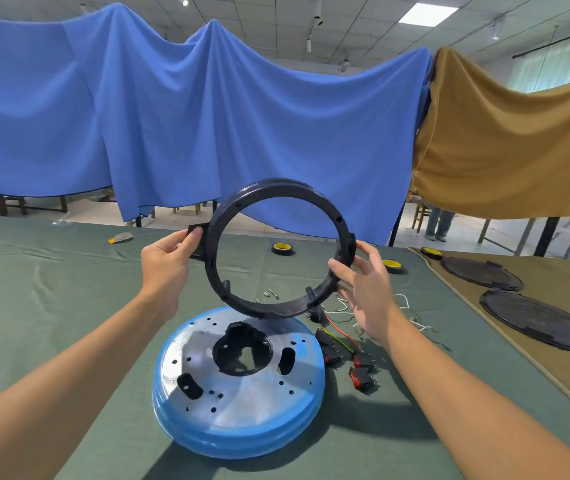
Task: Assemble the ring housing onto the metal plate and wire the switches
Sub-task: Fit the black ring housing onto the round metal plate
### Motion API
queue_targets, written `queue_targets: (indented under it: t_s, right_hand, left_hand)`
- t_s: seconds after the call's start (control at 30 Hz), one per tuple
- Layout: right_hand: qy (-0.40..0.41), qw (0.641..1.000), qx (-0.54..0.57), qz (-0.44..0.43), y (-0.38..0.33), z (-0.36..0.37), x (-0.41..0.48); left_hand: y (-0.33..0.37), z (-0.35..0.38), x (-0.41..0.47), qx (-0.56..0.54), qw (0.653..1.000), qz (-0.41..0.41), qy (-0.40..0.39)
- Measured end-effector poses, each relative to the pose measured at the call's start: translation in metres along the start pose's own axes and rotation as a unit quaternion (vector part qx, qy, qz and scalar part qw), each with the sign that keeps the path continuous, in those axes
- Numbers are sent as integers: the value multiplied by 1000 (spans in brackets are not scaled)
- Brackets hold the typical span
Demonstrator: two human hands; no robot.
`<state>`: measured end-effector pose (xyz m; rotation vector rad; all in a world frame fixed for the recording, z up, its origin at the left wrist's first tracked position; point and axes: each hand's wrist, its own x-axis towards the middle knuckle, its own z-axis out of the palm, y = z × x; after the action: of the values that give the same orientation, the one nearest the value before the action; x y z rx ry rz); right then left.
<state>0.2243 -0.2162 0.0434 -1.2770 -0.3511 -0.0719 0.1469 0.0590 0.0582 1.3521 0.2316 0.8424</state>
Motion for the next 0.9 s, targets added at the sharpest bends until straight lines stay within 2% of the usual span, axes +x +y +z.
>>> queue_targets:
  t_s: [0.1,0.23,0.33,0.47,0.6,0.77,0.9]
  right_hand:
    - [-22,992,-101,-69,2,-4,-6]
    - [32,952,-249,-173,12,-2,-9]
    - [59,925,-269,-263,23,-4,-8]
    - [73,891,-315,-318,31,-8,-11]
    - [61,870,-346,-346,38,-11,-11]
    - [59,872,-346,-342,41,-12,-9]
    - [15,874,-363,-323,36,-16,-8]
  left_hand:
    - [-4,-8,7,22,999,33,-1]
    - [-6,-16,7,30,995,66,-75]
    - [-8,-19,5,16,990,54,-130]
    - [-11,-24,2,-44,989,7,-142]
    - [-13,-24,2,-59,989,-10,-136]
    - [-14,-26,2,-47,990,-17,-128]
    - [-13,-32,6,1,993,-1,-121]
